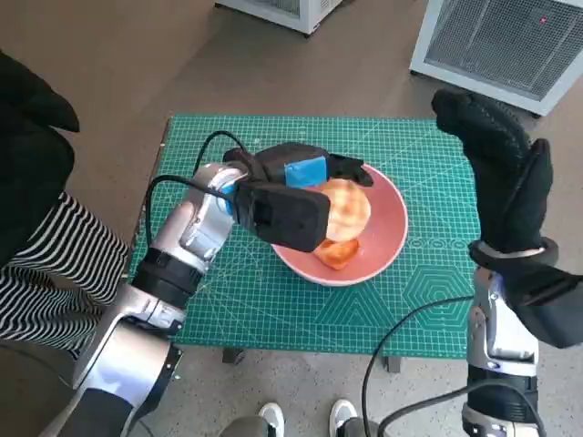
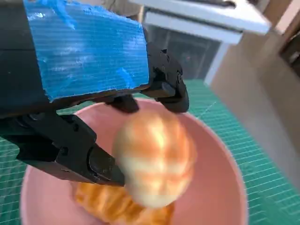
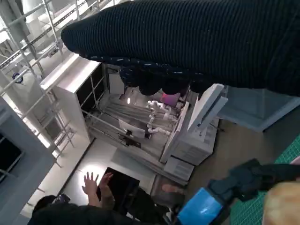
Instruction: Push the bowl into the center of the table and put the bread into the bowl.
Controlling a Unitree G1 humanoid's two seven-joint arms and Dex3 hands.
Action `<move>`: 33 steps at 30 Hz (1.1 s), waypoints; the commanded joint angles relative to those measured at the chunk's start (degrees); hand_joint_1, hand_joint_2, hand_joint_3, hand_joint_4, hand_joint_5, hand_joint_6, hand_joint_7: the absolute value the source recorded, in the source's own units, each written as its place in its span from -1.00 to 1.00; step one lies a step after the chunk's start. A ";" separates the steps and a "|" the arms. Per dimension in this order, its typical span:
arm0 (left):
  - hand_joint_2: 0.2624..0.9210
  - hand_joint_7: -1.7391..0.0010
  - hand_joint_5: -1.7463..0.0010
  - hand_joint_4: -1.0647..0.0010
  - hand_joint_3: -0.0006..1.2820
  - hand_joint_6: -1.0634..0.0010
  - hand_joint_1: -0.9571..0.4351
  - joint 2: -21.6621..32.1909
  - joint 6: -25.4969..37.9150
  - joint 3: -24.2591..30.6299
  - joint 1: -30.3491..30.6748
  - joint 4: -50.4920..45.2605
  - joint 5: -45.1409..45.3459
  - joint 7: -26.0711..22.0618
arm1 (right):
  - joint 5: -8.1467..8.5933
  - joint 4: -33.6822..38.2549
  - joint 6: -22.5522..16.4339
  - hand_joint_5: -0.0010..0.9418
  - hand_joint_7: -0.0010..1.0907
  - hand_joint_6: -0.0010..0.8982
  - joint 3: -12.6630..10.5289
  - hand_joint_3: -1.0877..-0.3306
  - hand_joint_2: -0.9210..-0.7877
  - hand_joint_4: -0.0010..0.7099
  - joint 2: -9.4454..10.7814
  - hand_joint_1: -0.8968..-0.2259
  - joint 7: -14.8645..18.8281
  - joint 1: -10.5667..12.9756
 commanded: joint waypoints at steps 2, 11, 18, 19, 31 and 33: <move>0.77 0.80 1.00 0.67 -0.95 0.47 0.04 -0.06 -3.26 6.62 1.37 0.88 -9.67 -2.91 | -1.17 -0.01 1.15 -1.00 0.02 -1.00 0.15 -0.08 -1.00 -0.53 -0.52 -0.53 -0.81 0.41; 0.84 0.82 0.99 0.65 -0.96 0.44 -0.18 -2.02 -4.47 16.32 4.12 -2.36 -23.57 -4.00 | -1.37 -1.41 2.69 -1.00 0.02 -1.00 0.56 -0.09 -1.00 -0.53 -0.44 -0.53 -1.52 -0.48; 0.98 0.85 0.98 0.56 -0.92 0.37 -0.32 -4.76 -5.73 22.29 8.01 -7.45 -30.96 -0.97 | -1.34 -2.78 4.10 -1.00 0.03 -1.00 1.04 -0.09 -1.00 -0.53 -0.22 -0.54 -1.82 -1.37; 0.99 0.85 0.98 0.54 -0.88 0.37 -0.33 -5.23 -6.29 22.93 8.80 -8.75 -31.62 -0.12 | -1.32 -2.93 4.33 -1.00 0.03 -1.00 1.14 -0.09 -1.00 -0.53 -0.16 -0.55 -1.84 -1.65; 1.00 0.37 0.99 0.54 -0.62 0.88 -0.31 -9.78 -1.06 25.60 16.16 -24.28 -38.87 4.87 | -1.77 -2.68 5.34 -0.99 0.05 -1.00 1.62 -0.07 -1.00 -0.52 -0.50 -0.55 -1.66 -4.23; 1.00 0.32 1.00 0.56 -0.61 0.95 -0.31 -10.06 -0.72 25.85 16.76 -25.24 -39.46 5.28 | -1.91 -2.52 5.35 -0.99 0.05 -1.00 1.65 -0.07 -1.00 -0.52 -0.54 -0.53 -1.62 -4.51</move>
